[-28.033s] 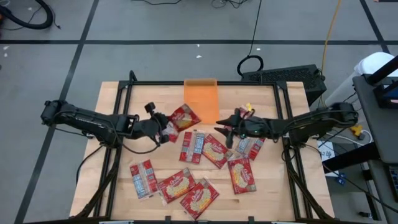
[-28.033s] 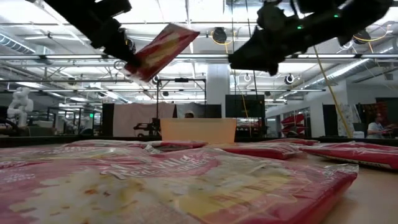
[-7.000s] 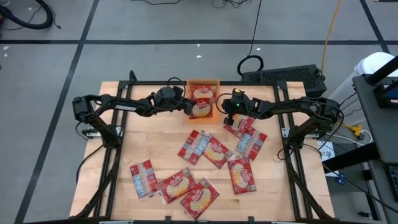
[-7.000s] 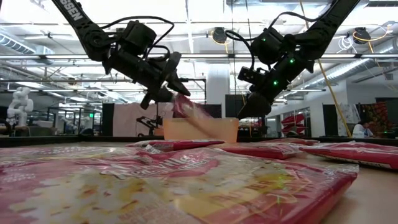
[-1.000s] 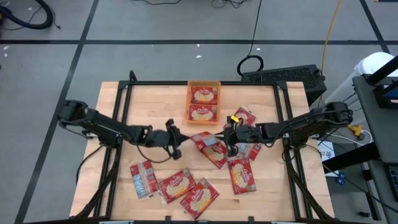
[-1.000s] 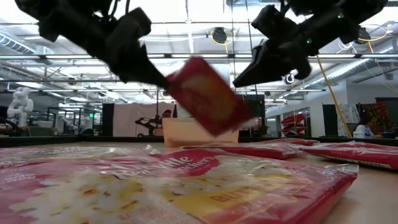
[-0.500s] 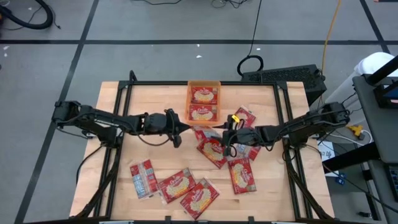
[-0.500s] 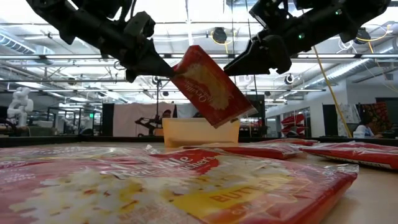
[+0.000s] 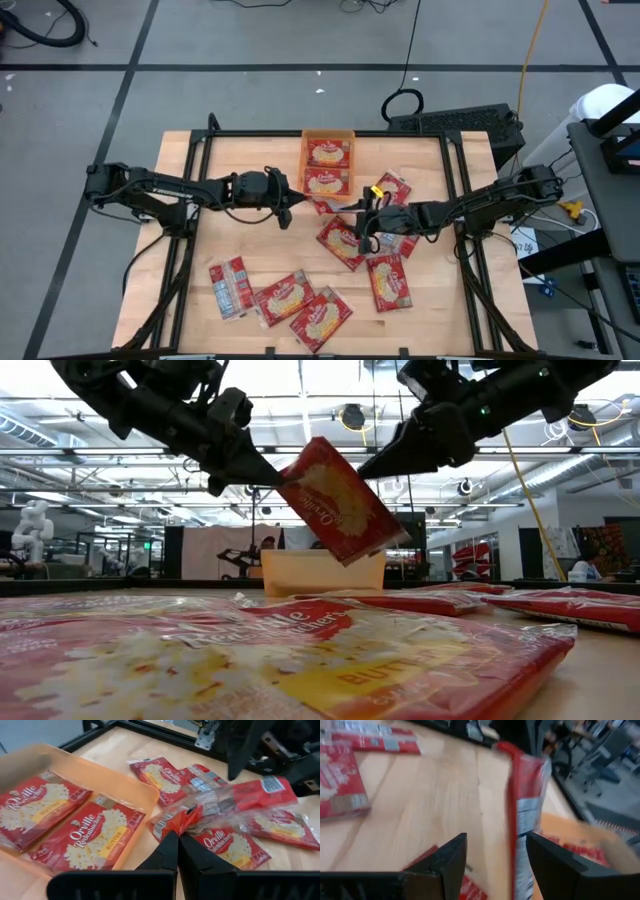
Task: Sort popcorn bags into baskets
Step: Put the red popcorn bag into the orange bin
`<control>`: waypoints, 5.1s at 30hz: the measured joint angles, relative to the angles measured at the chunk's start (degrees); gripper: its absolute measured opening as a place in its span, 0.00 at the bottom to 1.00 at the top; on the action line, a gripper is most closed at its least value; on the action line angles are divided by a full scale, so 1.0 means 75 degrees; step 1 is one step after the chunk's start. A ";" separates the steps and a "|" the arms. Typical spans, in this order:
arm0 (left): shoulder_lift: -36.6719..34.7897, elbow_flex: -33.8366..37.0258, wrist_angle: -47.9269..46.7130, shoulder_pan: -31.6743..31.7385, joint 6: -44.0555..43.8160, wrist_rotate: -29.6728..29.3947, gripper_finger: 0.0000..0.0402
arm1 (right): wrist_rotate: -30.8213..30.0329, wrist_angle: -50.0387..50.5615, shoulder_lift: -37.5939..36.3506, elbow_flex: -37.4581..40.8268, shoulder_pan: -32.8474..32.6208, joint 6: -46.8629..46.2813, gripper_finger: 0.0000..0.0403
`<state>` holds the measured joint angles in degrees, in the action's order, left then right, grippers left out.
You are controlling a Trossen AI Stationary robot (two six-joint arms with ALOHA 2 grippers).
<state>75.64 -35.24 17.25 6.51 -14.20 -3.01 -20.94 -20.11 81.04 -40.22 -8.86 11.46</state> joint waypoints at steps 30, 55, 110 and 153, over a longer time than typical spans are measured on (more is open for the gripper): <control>-0.0305 0.0000 0.2717 0.0143 0.2126 -0.0783 0.44 | 0.0234 -0.1101 -0.0717 -0.0047 0.1665 0.0435 0.05; 0.0006 0.0000 0.5234 0.1078 0.2239 0.1128 0.59 | 0.4040 -0.7256 0.0485 -0.0127 0.2945 -0.1058 0.03; -0.1233 0.0000 -0.0474 0.3513 0.2568 0.3026 0.02 | 0.3229 0.2377 0.0255 -0.3728 0.3836 0.0431 0.45; -0.1230 -0.0009 -0.0325 0.2494 0.1536 -0.0527 0.63 | 0.4400 0.0541 0.1014 -0.2408 0.6197 -0.3538 0.04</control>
<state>66.41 -35.31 14.81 25.22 -2.68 -6.97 12.07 -16.05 88.64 -58.28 37.61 -15.08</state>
